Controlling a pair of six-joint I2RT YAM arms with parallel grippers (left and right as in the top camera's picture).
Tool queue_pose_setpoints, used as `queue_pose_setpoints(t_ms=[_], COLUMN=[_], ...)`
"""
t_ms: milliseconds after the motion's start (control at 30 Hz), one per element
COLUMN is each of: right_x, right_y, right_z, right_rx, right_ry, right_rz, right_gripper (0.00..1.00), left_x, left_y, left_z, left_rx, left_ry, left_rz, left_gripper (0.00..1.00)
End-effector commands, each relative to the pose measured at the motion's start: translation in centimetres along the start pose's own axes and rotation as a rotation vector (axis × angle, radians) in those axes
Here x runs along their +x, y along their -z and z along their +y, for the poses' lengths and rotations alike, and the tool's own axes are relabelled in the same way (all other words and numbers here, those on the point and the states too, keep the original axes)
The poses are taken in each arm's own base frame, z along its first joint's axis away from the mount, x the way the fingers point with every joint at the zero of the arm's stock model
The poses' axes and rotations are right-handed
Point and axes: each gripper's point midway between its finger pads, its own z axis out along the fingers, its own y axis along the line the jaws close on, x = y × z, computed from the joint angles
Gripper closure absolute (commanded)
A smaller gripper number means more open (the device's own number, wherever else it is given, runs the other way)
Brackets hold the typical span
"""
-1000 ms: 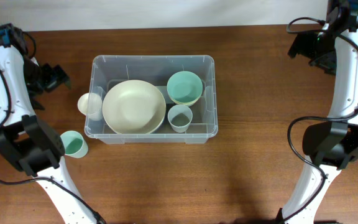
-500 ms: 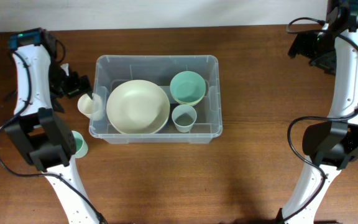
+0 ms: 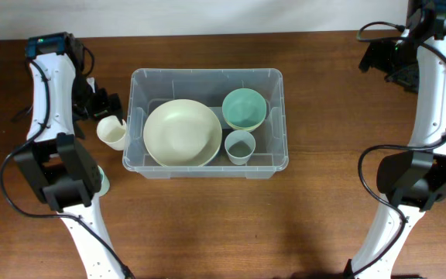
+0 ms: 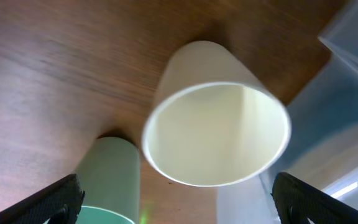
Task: Pack container
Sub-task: 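Move the left gripper to the cream cup at the container edge and grasp, then lift the cream cup up with the left gripper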
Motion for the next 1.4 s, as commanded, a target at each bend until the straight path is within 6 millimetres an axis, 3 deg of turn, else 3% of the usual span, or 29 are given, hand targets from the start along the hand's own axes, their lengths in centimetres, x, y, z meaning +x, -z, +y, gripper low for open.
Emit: queue_pose_setpoints(t_ms=[0,200,433,667,733,767,800,900,933,967,1067,1100,1233,1267,1367], right_x=[0.0,0.0,0.0,0.0,0.0,0.0,0.0,0.0,0.0,0.0,0.0,0.0,0.0,0.0,0.0], right_y=[-0.4,-0.4,-0.4,-0.4,-0.4,-0.4,-0.4,-0.4,-0.4,-0.4,-0.4,-0.4,-0.4,-0.4,-0.4], right_z=[-0.1,-0.1,-0.1,-0.1,-0.1,-0.1,-0.1,-0.1,-0.1,-0.1,-0.1,-0.1,-0.1,-0.1,-0.1], right_rx=[0.017,0.017,0.017,0.017,0.017,0.017,0.017,0.017,0.017,0.017,0.017,0.017,0.017,0.017,0.017], right_ry=[-0.004,-0.004,-0.004,-0.004,-0.004,-0.004,-0.004,-0.004,-0.004,-0.004,-0.004,-0.004,-0.004,-0.004,-0.004], right_rz=[0.004,0.004,0.004,0.004,0.004,0.004,0.004,0.004,0.004,0.004,0.004,0.004,0.004,0.004,0.004], right_gripper=[0.01,0.01,0.01,0.01,0.01,0.01,0.01,0.01,0.01,0.01,0.01,0.01,0.01,0.01,0.01], left_x=[-0.4,-0.4,0.1,-1.1,-1.8,-2.2,-2.3,-2.4,-2.4,-2.5,-3.4,-3.9,-5.5,-5.6,-4.4], left_y=[0.0,-0.2,-2.1,-3.2,-3.2,-3.2,-3.2,-3.2,-3.2,-3.2,-2.9,-2.5,3.4,6.5,12.3], left_z=[2.3,4.3,4.3,4.2,4.1,4.1,4.1,4.1,4.1,4.1,4.2,4.4,3.8,2.9,0.0], left_rx=[-0.023,-0.016,-0.025,-0.018,-0.013,-0.010,-0.009,-0.009,-0.009,-0.009,-0.001,0.007,0.122,0.185,0.286], left_ry=[0.088,0.146,0.132,0.113,0.113,0.113,0.112,0.112,0.113,0.112,0.118,0.124,0.137,0.124,0.017], left_rz=[-0.002,0.012,0.057,0.018,-0.010,-0.025,-0.029,-0.033,-0.034,-0.037,-0.074,-0.097,-0.228,-0.290,-0.404], left_gripper=[0.01,0.02,0.02,0.02,0.11,0.24,0.29,0.68,0.90,0.98,0.99,0.99,0.99,0.99,0.99])
